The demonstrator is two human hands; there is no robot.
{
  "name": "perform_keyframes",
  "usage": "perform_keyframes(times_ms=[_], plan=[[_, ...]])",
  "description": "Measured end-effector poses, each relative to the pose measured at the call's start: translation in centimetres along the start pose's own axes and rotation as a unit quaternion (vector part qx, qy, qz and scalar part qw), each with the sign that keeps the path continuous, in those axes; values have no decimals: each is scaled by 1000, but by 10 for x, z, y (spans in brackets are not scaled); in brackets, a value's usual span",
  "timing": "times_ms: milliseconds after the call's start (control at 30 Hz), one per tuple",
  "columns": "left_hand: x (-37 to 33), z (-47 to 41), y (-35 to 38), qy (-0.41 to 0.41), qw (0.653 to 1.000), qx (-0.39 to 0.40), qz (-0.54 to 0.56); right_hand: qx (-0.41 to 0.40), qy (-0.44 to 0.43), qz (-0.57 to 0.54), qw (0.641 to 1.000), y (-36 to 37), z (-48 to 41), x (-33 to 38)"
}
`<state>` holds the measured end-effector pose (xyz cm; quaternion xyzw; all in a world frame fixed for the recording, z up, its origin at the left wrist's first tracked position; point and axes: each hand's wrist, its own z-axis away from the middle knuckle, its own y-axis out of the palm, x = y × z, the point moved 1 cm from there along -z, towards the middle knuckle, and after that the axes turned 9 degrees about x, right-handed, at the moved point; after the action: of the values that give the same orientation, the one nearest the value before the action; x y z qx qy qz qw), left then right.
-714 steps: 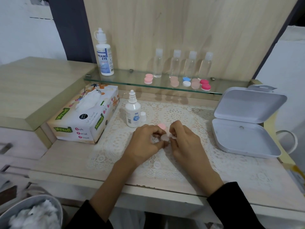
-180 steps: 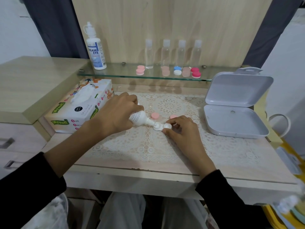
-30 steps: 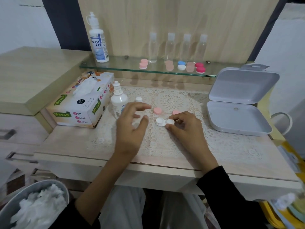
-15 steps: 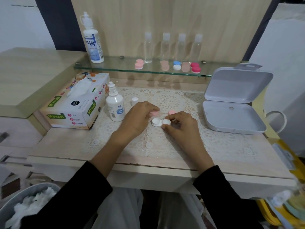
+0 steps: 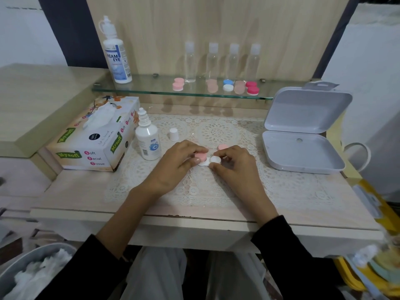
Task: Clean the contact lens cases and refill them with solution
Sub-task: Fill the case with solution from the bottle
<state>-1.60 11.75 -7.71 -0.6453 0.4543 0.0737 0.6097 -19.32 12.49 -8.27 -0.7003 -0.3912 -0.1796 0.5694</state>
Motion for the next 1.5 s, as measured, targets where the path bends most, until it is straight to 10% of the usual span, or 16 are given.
perform_keyframes(times_ms=[1500], plan=[[5,-1,8,-10,994,-63,-93,-3,-4,0,1000,1,0,-1]])
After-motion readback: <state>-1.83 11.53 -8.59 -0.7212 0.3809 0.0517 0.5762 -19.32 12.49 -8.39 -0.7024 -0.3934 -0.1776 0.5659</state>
